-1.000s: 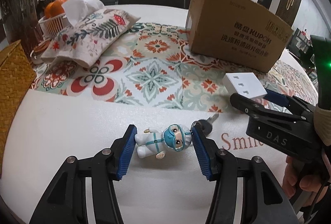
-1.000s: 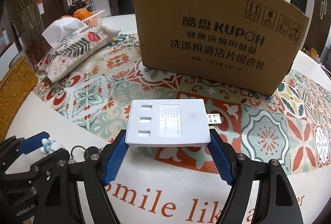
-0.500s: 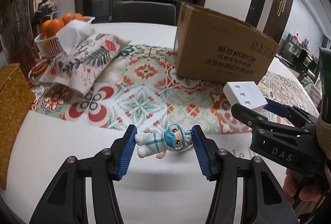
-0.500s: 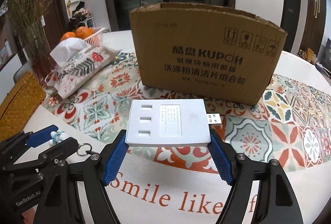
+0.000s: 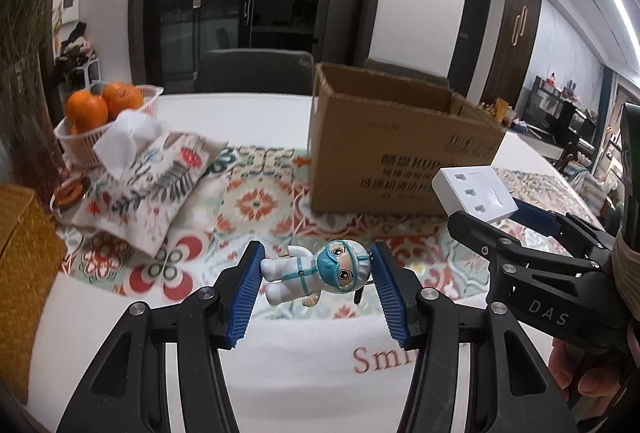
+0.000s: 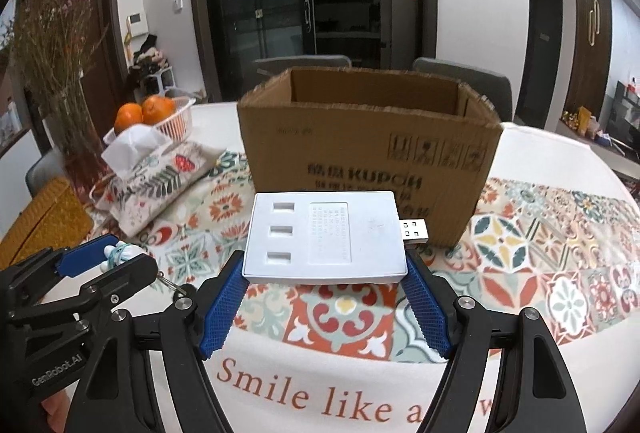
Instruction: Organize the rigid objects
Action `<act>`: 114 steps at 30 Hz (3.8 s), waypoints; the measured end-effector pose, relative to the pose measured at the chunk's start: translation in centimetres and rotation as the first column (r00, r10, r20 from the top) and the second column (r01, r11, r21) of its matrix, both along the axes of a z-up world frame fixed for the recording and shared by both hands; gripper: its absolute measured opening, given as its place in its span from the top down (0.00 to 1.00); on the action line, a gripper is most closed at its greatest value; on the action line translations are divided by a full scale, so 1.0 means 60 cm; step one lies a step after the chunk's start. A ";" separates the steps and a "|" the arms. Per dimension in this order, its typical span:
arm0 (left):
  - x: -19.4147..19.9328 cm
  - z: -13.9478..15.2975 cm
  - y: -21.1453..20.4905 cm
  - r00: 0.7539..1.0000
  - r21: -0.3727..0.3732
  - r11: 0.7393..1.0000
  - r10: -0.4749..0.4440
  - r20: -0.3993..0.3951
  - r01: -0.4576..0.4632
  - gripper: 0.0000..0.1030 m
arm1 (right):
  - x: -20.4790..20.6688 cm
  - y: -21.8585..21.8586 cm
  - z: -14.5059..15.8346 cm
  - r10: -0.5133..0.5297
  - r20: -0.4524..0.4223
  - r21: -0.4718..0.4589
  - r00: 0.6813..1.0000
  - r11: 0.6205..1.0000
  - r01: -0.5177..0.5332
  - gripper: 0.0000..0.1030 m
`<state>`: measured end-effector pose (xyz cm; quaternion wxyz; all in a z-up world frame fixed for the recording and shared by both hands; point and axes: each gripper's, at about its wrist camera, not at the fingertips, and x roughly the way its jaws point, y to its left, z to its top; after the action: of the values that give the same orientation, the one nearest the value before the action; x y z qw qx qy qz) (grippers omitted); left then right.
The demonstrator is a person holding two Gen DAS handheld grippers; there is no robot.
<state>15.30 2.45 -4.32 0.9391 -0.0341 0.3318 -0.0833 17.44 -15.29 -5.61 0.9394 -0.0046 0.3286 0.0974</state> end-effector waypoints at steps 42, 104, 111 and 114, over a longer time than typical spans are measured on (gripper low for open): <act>0.138 0.171 -0.090 0.976 0.005 0.994 -0.108 0.187 0.109 0.48 | 0.059 -0.081 0.171 -0.097 0.200 0.017 0.975 0.995 0.095 0.26; 0.174 0.182 -0.132 0.992 0.109 0.993 -0.051 0.116 0.038 0.25 | 0.112 -0.111 0.163 -0.179 0.104 -0.019 0.978 0.983 0.182 0.23; 0.095 0.202 -0.121 0.982 0.136 0.991 -0.022 0.186 -0.004 0.19 | 0.041 -0.108 0.189 -0.202 0.165 -0.015 0.965 0.978 0.207 0.21; 0.060 0.204 -0.115 0.980 0.135 0.991 -0.011 0.199 -0.017 0.15 | 0.004 -0.105 0.196 -0.202 0.190 -0.007 0.961 0.978 0.207 0.18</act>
<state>18.92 -4.47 7.95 0.9678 0.0379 0.2409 -0.0621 17.68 -21.60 6.14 0.9712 0.0077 0.2381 -0.0052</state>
